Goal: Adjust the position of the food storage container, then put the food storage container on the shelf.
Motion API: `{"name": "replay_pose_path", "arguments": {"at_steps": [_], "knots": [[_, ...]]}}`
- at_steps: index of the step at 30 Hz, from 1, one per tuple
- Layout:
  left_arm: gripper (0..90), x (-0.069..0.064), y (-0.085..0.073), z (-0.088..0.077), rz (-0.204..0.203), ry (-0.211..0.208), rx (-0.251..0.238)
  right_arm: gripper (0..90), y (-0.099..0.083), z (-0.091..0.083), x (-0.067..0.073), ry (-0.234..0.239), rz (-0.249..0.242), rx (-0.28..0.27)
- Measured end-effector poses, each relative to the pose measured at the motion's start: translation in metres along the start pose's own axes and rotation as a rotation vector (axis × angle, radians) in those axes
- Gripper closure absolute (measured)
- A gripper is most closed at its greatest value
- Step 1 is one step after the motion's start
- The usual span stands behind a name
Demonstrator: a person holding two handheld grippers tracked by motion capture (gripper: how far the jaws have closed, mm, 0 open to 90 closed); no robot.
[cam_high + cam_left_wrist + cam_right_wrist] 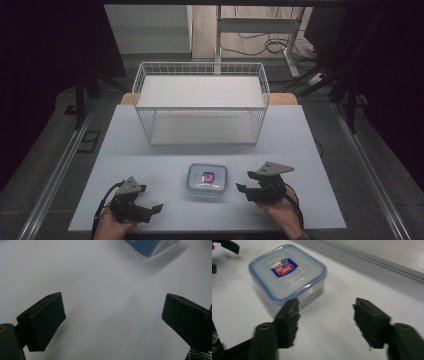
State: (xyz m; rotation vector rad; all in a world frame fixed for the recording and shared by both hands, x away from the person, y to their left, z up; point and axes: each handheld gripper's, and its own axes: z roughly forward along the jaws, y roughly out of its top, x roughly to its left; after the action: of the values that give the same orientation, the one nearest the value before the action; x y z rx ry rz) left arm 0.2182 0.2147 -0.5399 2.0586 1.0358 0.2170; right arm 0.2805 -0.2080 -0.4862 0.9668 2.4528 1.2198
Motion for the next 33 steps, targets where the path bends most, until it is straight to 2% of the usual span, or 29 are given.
{"name": "replay_pose_path", "arguments": {"at_steps": [3, 4, 7, 9, 13, 14, 16, 19, 21, 22, 23, 27, 28, 29, 31, 32, 33], "knots": [[4.5, 0.001, -0.001, -0.001, -0.005, 0.007, -0.005, 21.2, -0.006, 0.000, 0.001, -0.001, -0.016, 0.003], [4.7, 0.003, -0.001, -0.001, -0.018, 0.002, -0.010, 15.5, -0.009, 0.002, 0.003, -0.020, -0.026, 0.015], [5.7, 0.003, -0.001, -0.001, -0.036, -0.008, -0.001, 10.2, -0.013, 0.006, 0.004, -0.027, -0.043, 0.037], [6.5, 0.003, -0.001, -0.001, -0.040, -0.017, 0.004, 9.0, -0.013, 0.006, 0.004, -0.026, -0.047, 0.041], [2.7, 0.002, 0.001, -0.001, -0.033, 0.000, 0.000, 5.1, -0.013, 0.009, 0.005, -0.027, -0.061, 0.047], [2.6, 0.004, 0.002, -0.002, -0.050, -0.023, -0.015, 4.7, -0.012, 0.009, 0.005, -0.024, -0.057, 0.043], [3.0, 0.004, 0.004, -0.002, -0.054, -0.039, -0.028, 4.1, -0.011, 0.009, 0.004, -0.020, -0.054, 0.038], [4.2, 0.004, 0.007, -0.001, -0.044, -0.044, -0.033, 3.6, -0.010, 0.010, 0.004, -0.015, -0.045, 0.027], [4.5, 0.003, 0.013, 0.001, -0.029, -0.053, -0.042, 3.0, -0.008, 0.011, 0.003, -0.009, -0.041, 0.022], [4.7, 0.003, 0.020, 0.003, -0.009, -0.054, -0.053, 2.6, -0.006, 0.012, 0.004, -0.007, -0.031, 0.012], [4.8, 0.003, 0.020, 0.003, -0.009, -0.054, -0.053, 2.6, -0.006, 0.012, 0.004, -0.007, -0.031, 0.012], [4.9, 0.004, 0.037, 0.010, -0.012, -0.086, -0.088, 1.7, 0.002, 0.017, 0.006, 0.000, -0.022, 0.020], [4.9, 0.004, 0.045, 0.015, 0.001, -0.096, -0.090, 1.1, 0.004, 0.018, 0.007, 0.005, -0.024, 0.024], [4.9, 0.004, 0.045, 0.015, 0.001, -0.096, -0.090, 1.1, 0.004, 0.018, 0.007, 0.005, -0.024, 0.024], [4.8, 0.002, 0.055, 0.022, 0.017, -0.102, -0.087, 0.7, 0.007, 0.023, 0.007, 0.020, -0.020, 0.029], [4.6, 0.002, 0.061, 0.026, 0.020, -0.110, -0.090, 0.3, 0.010, 0.028, 0.007, 0.028, 0.002, 0.037], [4.6, 0.001, 0.065, 0.028, 0.026, -0.119, -0.092, 0.3, 0.010, 0.028, 0.007, 0.028, 0.002, 0.037]]}}
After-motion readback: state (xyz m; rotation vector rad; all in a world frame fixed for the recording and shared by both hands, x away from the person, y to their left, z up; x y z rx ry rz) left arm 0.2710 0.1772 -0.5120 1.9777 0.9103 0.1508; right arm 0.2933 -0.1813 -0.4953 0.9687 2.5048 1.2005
